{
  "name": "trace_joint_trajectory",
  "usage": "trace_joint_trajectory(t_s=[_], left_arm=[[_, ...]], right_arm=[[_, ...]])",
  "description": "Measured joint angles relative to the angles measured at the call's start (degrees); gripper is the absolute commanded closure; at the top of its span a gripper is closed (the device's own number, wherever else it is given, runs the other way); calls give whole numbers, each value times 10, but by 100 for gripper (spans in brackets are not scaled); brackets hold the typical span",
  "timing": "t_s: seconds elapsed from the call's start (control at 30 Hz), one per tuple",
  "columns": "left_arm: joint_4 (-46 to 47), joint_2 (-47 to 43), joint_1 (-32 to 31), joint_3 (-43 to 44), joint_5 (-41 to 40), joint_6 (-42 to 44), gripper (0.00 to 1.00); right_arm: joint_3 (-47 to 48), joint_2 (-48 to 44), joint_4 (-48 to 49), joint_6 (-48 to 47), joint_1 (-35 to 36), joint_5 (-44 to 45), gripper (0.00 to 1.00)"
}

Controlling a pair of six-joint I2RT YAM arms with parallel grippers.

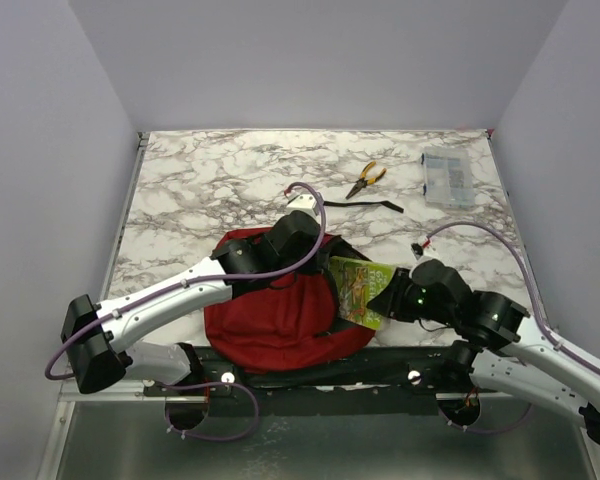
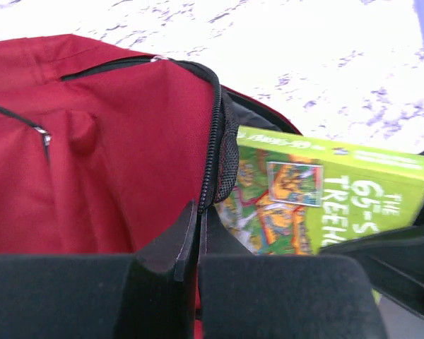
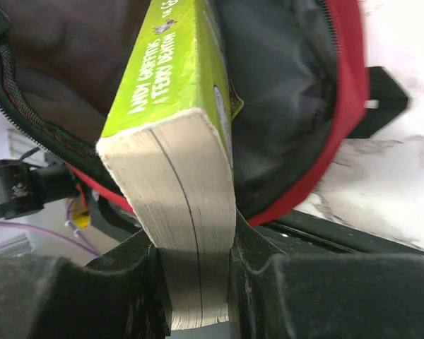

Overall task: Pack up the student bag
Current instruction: Place the book in the student bag.

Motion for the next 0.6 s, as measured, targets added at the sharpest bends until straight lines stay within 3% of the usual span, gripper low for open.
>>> trace_joint_trajectory(t_s=[0.27,0.6], left_arm=[[28,-39,2,-5,50,28,100],[33,-85,9,-5,66,49,100]], right_arm=[[-8,68,108,18,-1,-99,100],[5,66,181,52,-2,-183,99]])
